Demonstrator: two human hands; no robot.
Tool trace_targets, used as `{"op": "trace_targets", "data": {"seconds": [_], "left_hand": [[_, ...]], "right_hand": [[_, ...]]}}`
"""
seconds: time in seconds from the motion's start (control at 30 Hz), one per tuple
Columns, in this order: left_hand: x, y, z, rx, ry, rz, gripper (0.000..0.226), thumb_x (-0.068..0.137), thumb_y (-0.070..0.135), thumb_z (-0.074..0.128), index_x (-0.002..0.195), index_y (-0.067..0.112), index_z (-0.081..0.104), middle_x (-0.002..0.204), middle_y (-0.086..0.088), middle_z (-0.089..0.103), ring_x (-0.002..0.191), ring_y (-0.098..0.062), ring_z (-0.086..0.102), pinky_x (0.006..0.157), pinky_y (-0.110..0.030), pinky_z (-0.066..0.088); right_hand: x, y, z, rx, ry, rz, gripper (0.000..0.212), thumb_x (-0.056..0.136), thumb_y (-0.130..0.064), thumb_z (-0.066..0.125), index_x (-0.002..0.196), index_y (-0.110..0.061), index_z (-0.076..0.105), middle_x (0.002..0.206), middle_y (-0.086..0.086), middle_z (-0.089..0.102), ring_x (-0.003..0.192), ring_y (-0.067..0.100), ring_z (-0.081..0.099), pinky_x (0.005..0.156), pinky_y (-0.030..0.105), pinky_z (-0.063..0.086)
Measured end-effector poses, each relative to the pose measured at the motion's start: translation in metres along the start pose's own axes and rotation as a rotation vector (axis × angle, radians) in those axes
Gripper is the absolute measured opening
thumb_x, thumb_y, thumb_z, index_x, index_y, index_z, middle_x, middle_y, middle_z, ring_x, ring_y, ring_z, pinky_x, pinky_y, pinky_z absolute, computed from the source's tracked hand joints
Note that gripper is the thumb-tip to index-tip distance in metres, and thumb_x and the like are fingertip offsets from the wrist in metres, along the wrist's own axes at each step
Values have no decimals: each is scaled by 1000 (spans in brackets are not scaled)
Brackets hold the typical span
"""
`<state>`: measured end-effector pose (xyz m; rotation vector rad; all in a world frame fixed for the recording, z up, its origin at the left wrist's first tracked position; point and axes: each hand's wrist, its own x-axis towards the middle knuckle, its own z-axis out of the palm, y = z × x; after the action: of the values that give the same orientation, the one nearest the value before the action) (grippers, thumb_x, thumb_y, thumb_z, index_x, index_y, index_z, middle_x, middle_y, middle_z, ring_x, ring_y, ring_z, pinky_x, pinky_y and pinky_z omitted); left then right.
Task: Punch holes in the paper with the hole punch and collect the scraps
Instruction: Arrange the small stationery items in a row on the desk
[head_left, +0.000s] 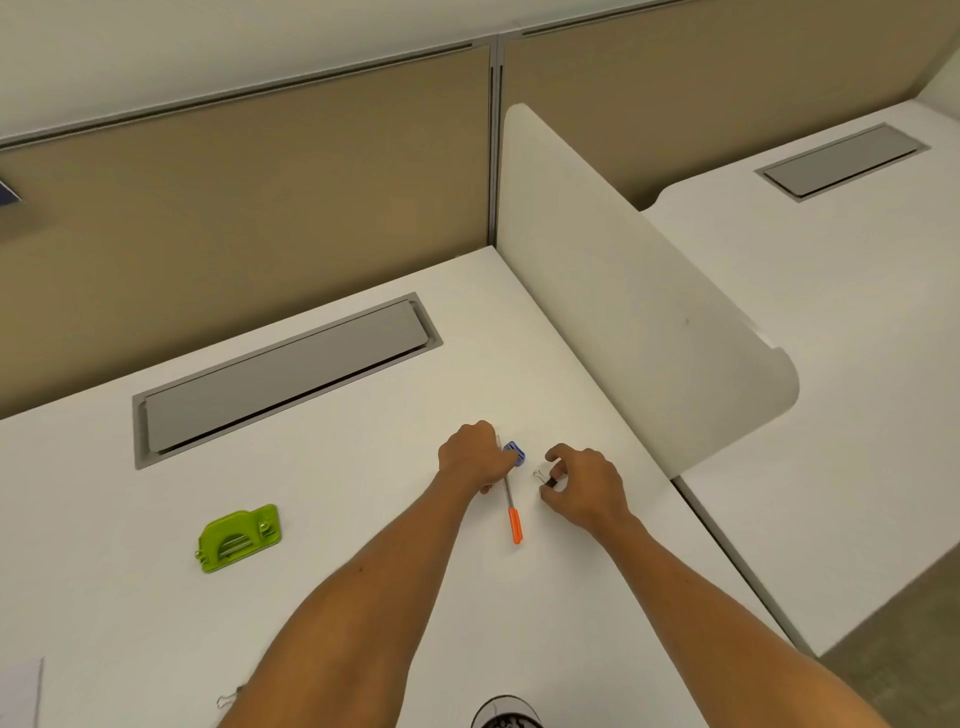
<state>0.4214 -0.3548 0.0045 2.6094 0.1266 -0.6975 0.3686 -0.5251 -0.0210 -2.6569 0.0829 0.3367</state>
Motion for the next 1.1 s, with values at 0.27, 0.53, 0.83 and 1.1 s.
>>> {"op": "trace_targets", "data": {"seconds": [0.27,0.53,0.83,1.1], "left_hand": [[9,7,10,92,11,-10,26,83,38,63,84,16,50,77,-1,60,72,-23,61,61,-27,40],[7,-5,11,128,101,13,27,83,40,63,87,16,50,89,-2,60,80,-24,58,67,-30,41],[-20,-38,-10,149,179,52,25,82,38,59,88,13,60,93,-6,68,81,-27,63,66,-31,45],[-60,-86,-29,132,220,36,30,87,41,58,99,13,63,102,-6,67,94,-28,64,77,-34,49]], "right_hand": [[7,0,7,8,5,-2,42,80,-34,69,120,-25,62,100,-9,73,100,16,61,79,32,51],[2,2,7,9,21,-18,45,78,-39,69,120,-24,61,106,-9,70,105,18,60,84,34,50],[-5,-20,-4,-16,93,-50,45,79,-40,70,118,-20,63,113,-3,68,106,22,60,84,36,50],[-21,-68,3,8,101,-136,38,75,-40,73,107,-19,65,99,-4,67,97,24,61,79,36,50]]}}
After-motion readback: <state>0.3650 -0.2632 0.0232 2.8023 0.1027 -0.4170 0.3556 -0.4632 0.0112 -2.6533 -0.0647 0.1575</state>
